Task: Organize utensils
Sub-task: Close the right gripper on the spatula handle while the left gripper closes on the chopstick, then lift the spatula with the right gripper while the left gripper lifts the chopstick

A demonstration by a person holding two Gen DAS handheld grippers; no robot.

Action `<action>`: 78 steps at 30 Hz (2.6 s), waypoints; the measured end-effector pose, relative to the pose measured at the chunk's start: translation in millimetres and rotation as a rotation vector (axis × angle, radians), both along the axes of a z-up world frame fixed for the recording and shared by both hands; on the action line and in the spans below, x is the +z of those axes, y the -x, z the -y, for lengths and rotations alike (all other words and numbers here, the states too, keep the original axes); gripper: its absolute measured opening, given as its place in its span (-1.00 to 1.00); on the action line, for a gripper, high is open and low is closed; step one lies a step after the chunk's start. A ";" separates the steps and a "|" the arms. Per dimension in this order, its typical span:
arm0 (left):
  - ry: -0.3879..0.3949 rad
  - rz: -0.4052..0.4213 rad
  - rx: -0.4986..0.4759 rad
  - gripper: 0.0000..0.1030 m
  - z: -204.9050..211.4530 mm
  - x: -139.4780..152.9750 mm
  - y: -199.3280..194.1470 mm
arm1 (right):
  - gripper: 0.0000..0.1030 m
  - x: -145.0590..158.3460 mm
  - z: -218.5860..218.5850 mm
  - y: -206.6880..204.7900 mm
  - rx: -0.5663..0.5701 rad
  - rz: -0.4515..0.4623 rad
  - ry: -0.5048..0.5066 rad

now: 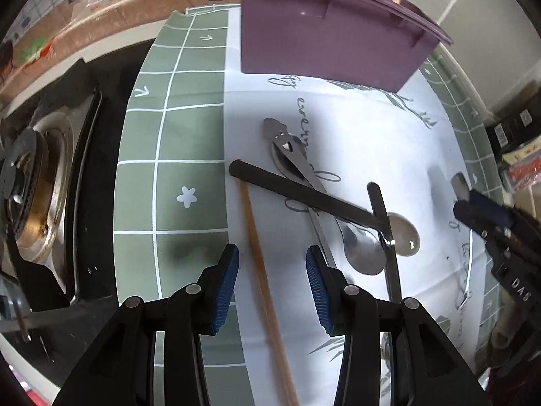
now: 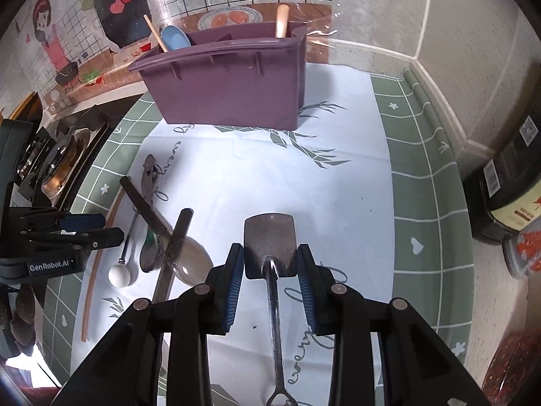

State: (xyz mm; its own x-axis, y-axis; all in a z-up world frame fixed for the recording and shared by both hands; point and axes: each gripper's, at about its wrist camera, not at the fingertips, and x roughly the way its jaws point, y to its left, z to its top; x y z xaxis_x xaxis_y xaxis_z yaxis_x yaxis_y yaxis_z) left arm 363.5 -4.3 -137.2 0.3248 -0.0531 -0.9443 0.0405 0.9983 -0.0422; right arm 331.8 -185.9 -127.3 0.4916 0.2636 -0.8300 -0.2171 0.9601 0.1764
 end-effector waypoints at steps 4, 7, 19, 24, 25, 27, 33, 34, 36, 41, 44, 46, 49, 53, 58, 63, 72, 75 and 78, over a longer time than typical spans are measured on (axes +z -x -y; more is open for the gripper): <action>0.011 -0.039 0.029 -0.18 -5.6 1.1 -5.4 | -0.43 0.1 -1.6 0.0 -0.002 0.001 -0.008; 0.049 -0.064 0.079 -0.20 -15.6 1.5 -5.6 | -0.43 1.5 -2.7 1.1 0.002 0.009 -0.007; 0.083 0.025 0.061 -0.86 -31.4 -0.2 18.4 | -0.43 2.7 -1.3 2.0 0.006 0.024 -0.010; 0.084 0.076 0.046 -0.88 -29.0 9.6 32.9 | -0.43 6.7 -2.1 4.0 0.009 0.041 -0.012; 0.085 0.087 0.043 -0.88 -28.5 13.1 35.8 | -0.43 7.3 -2.5 4.2 0.008 0.043 -0.011; 0.086 0.097 0.031 -0.88 -26.7 18.0 39.3 | -0.43 8.4 -3.0 4.8 0.008 0.047 -0.014; 0.099 0.006 0.104 -0.88 -33.2 8.6 29.8 | -0.43 8.5 -6.9 6.6 0.017 0.041 -0.016; 0.116 -0.003 0.116 -0.88 -35.4 7.8 29.4 | -0.43 8.1 -7.7 7.2 0.019 0.039 -0.017; 0.132 -0.005 0.120 -0.88 -35.9 5.5 28.6 | -0.43 7.1 -9.7 9.3 0.025 0.036 -0.016; 0.062 -0.003 0.061 -0.84 -23.8 -2.6 38.8 | -0.43 4.2 -10.3 15.3 0.032 0.031 -0.012; 0.022 0.014 0.056 -0.84 -22.8 -3.2 46.7 | -0.43 2.1 -7.5 15.8 0.025 0.026 -0.014; 0.020 0.010 0.055 -0.84 -24.2 -3.2 46.7 | -0.43 -0.1 -6.5 15.1 0.020 0.019 -0.016; 0.018 -0.013 0.061 -0.84 -24.7 -3.4 41.2 | -0.43 -1.9 -6.6 15.1 0.018 0.013 -0.019; 0.029 -0.063 0.083 -0.84 -23.0 -4.9 30.2 | -0.43 -1.3 -8.3 15.9 0.023 0.017 -0.020; 0.086 -0.097 0.132 -0.87 -28.7 -5.3 24.6 | -0.43 0.9 -10.4 18.0 0.019 0.027 -0.026; 0.065 0.028 0.097 -0.89 -25.1 -4.1 42.4 | -0.43 5.6 -10.6 21.7 0.012 0.055 -0.023; 0.178 0.147 0.162 -0.89 -39.2 11.7 69.0 | -0.43 11.4 -4.7 25.3 0.008 0.087 -0.053; 0.181 0.190 0.147 -0.89 -38.1 28.0 73.5 | -0.43 12.0 -5.6 25.2 0.010 0.089 -0.055; 0.181 0.203 0.126 -0.89 -34.9 36.1 75.4 | -0.43 11.9 -5.9 25.0 0.011 0.086 -0.057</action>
